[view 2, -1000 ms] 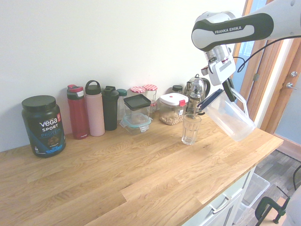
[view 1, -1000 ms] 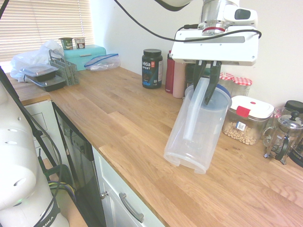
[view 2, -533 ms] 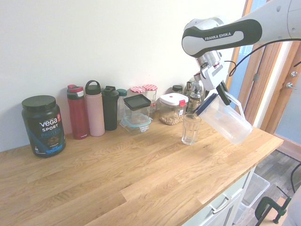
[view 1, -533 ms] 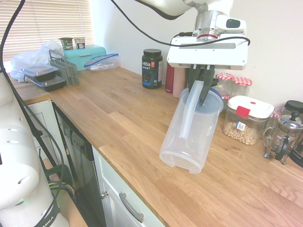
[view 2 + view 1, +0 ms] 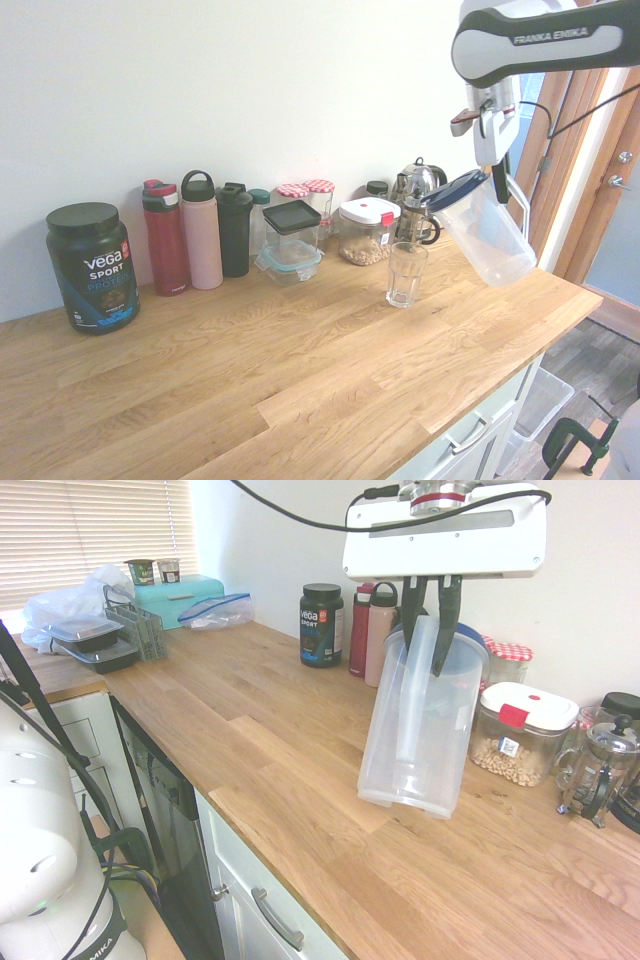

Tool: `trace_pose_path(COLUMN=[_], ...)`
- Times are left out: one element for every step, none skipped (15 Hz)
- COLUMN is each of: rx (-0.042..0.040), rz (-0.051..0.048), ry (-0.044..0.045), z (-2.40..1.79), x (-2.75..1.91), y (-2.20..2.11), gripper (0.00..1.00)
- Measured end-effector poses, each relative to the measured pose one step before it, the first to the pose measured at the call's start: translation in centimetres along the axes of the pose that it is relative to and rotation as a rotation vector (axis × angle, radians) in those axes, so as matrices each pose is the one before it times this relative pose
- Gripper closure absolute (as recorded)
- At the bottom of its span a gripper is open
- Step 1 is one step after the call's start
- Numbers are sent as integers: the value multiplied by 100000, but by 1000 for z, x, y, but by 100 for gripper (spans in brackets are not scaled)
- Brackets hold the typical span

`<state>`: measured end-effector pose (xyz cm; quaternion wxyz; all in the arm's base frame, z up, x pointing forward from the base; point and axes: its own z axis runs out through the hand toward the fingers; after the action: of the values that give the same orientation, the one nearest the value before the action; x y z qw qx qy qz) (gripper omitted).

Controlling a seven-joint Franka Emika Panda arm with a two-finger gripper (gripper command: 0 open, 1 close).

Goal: Pour me some water

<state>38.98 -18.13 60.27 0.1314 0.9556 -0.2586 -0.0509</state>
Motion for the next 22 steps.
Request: trace_pose_path(rx=[5145,5303,5144,4888,4854,4573,4265,4294,3494,1927,801,406,195,-189,-802,-1618,-1676,-694,-337,-541,-868,-278], rz=[1219,1458,1141,720,535,-56,-677,-1336,-1625,-1842,-1312,-870,-415,-313,65,18,-504,-339,384,1867,2262,1898], ry=[3379,2983,2802,2485,2302,2223,2178,2194,1762,918,298,-22,-110,-363,-401,-436,-247,191,818,1502,1494,2170], z=[956,1191,1249,1152,796,404,210,60,55,-58,-66,33,66,176,189,254,396,417,248,19,13,-383], x=[-328,16,218,243,141,44,-89,-232,-343,-467,-472,-453,-297,-187,-116,-319,-814,-1272,-1613,-1588,-1715,-1655], y=[505,481,564,554,427,262,168,16,110,58,82,37,-66,-102,-72,-31,-88,-254,-581,-1087,-1413,-1960], gripper=[100,100,100,100,100,100,100,100,100,100,100,100,100,100,100,100,100,100,100,100,100,100])
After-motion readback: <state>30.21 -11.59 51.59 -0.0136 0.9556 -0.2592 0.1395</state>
